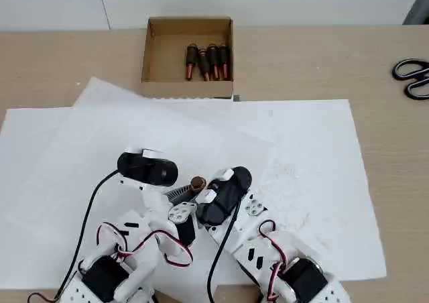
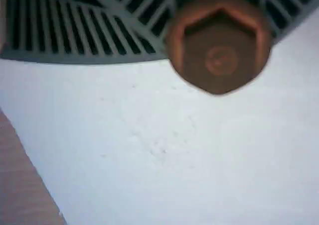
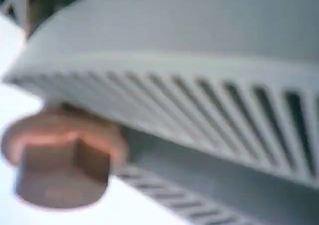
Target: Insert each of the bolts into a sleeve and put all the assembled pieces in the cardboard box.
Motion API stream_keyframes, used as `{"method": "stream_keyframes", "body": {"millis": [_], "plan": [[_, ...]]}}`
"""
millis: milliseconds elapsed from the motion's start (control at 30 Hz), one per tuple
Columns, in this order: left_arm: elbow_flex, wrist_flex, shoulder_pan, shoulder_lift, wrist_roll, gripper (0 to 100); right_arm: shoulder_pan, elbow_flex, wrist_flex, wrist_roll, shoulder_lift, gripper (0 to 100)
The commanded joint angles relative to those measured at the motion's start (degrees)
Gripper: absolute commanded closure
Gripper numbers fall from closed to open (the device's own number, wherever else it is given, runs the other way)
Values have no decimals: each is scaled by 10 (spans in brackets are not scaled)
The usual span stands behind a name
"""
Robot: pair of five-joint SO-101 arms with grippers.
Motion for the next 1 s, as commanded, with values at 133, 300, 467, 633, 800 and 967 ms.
{"method": "stream_keyframes", "body": {"millis": [133,300,467,633,800,967], "plan": [[-3,21,-10,2,-5,776,-1,-52,-19,5,-7,995],[-7,21,-10,1,-5,754,-1,-51,-16,5,-7,995],[-49,21,-11,3,-5,754,-1,-49,-15,5,-7,995],[-103,21,-33,4,-14,773,-1,-49,-15,4,-7,995],[-125,19,-47,1,-30,839,0,-48,-15,4,-7,995],[-124,21,-52,1,-31,952,0,-34,-15,5,-7,995]]}}
